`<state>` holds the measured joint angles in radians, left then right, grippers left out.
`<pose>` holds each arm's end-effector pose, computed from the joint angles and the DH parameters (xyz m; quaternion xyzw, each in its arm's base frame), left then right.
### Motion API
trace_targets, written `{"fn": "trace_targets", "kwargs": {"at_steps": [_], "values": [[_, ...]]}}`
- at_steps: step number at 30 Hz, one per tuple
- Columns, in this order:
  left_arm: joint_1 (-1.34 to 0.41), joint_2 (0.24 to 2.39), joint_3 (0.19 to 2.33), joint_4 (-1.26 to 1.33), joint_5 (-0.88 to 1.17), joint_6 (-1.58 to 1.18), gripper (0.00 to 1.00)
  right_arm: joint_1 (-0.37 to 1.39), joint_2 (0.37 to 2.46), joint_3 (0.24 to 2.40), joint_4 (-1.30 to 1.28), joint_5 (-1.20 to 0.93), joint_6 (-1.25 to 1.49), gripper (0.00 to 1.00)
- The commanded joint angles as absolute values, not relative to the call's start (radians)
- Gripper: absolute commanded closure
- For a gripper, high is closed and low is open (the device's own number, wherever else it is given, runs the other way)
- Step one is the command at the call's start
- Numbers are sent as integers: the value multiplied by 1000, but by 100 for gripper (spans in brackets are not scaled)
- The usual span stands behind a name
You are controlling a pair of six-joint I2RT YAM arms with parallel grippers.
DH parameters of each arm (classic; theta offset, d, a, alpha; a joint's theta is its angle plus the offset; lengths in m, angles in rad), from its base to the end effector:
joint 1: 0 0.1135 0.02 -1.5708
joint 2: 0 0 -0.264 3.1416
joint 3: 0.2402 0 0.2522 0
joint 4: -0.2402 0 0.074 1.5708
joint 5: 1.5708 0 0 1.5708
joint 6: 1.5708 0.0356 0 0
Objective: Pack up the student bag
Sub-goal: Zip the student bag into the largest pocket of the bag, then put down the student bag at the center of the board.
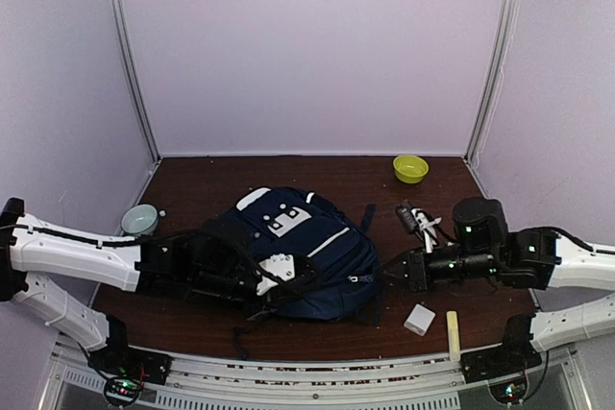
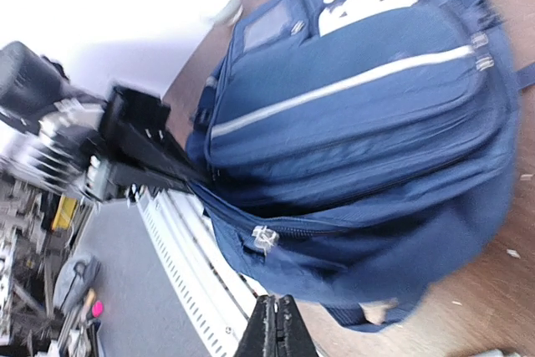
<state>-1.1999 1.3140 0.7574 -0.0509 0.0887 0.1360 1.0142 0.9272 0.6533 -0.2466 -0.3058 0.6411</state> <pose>0.0995 -0.2644 0.2279 0.5645 0.6824 -0.2686 0.3789 0.1004 0.1817 0.2625 -0.2336 0.8262 0.4540 0.2382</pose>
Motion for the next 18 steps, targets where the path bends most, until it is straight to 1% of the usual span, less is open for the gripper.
{"fn": "trace_targets", "kwargs": {"at_steps": [1, 6, 11, 12, 15, 17, 18], "values": [[-1193, 1363, 810, -79, 54, 218, 100, 998, 765, 608, -344, -192, 668, 100], [-1189, 1430, 894, -93, 99, 265, 100, 998, 673, 564, -362, -210, 707, 100], [-1186, 1429, 888, -99, 113, 250, 100, 997, 722, 550, -382, -227, 671, 100], [-1186, 1421, 870, -97, 103, 242, 100, 998, 746, 556, -388, -216, 657, 96], [-1186, 1385, 798, -92, 58, 210, 100, 998, 839, 584, -391, -185, 617, 77], [-1186, 1364, 749, -95, 35, 178, 100, 997, 919, 613, -373, -175, 600, 67], [-1186, 1355, 729, -101, 27, 161, 100, 997, 960, 632, -361, -170, 598, 65]]}}
